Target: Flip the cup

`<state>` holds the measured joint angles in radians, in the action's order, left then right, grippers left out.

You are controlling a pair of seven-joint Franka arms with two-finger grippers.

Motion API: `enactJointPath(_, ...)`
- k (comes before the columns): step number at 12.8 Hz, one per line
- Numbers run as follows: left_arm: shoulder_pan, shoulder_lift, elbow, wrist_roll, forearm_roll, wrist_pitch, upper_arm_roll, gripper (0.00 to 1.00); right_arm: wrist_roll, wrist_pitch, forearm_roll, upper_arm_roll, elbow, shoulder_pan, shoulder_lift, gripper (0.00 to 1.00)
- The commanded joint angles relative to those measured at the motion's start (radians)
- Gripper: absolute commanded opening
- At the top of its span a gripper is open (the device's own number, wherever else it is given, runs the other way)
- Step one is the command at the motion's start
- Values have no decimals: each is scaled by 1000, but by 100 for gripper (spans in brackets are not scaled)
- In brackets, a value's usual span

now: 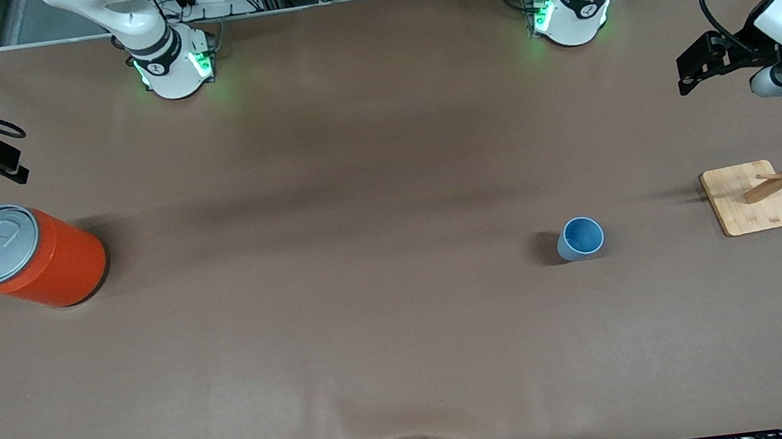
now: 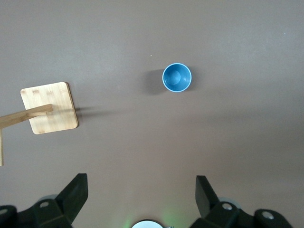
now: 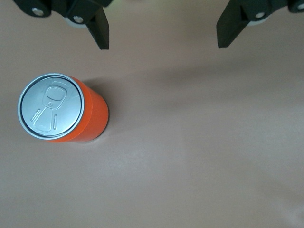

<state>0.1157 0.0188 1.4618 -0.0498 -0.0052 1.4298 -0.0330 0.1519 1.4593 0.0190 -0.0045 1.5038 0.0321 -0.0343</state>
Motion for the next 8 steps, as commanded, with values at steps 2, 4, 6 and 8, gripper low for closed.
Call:
enactJointPath(2,-4,0,-21,1,10,-17,-4,100,0,-14,-11,6,-14,-3,5,100)
enactJointPath(4,-4,0,-21,1,11,-15,-2,100,2,-14,-11,8,-14,-3,7,100)
enactJointPath(6,-4,0,-21,1,11,-15,-2,100,5,-14,-19,8,-14,-3,5,100)
enactJointPath(8,-5,0,-20,10,10,-15,-2,100,9,-14,-25,8,-14,-3,7,100)
